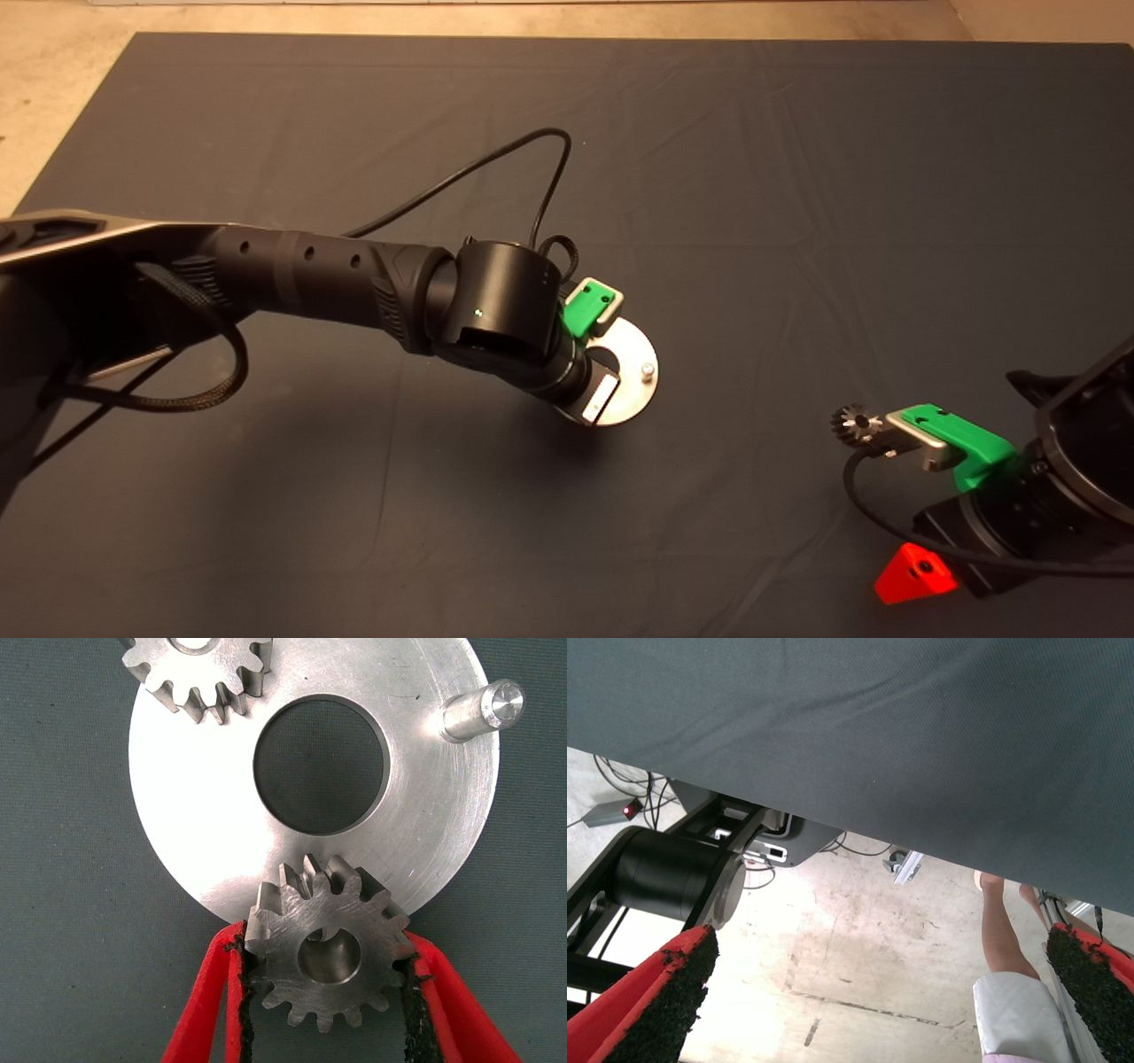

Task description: Install three planetary gears onto the carrier pins

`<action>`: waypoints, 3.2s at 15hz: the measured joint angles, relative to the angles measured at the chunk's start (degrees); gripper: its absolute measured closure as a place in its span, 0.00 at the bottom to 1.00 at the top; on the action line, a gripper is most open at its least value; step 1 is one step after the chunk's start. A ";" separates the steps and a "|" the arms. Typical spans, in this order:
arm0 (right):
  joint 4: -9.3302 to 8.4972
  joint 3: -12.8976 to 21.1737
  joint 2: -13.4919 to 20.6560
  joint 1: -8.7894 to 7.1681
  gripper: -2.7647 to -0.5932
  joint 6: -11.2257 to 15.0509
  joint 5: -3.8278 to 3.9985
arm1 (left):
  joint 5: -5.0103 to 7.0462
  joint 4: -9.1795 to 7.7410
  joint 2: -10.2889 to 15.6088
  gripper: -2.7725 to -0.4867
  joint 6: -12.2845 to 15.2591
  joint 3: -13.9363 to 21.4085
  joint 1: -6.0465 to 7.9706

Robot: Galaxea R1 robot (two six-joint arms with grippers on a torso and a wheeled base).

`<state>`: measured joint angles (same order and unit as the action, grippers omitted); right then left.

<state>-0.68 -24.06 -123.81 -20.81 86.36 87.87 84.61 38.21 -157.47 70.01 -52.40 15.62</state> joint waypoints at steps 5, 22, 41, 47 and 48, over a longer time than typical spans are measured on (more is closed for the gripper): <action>-0.02 0.00 0.00 0.00 0.00 0.00 -0.02 | -0.22 0.11 0.71 0.86 0.00 0.30 -0.05; 0.00 0.00 0.00 0.00 0.00 0.00 0.00 | 2.78 0.43 -0.41 0.86 0.13 0.20 -0.85; 0.00 0.00 0.00 0.00 0.00 0.00 0.01 | 2.56 0.60 0.18 0.72 1.66 1.18 -0.82; 0.00 0.00 0.00 0.00 0.00 0.00 0.02 | 2.60 0.57 0.05 0.64 5.28 3.68 -0.26; 0.00 0.00 -0.01 0.00 0.00 0.00 0.00 | 2.57 0.57 0.16 0.60 8.22 5.45 0.55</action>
<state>-0.68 -24.06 -123.81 -20.81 86.36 87.87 87.19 38.77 -157.31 78.23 -46.95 16.17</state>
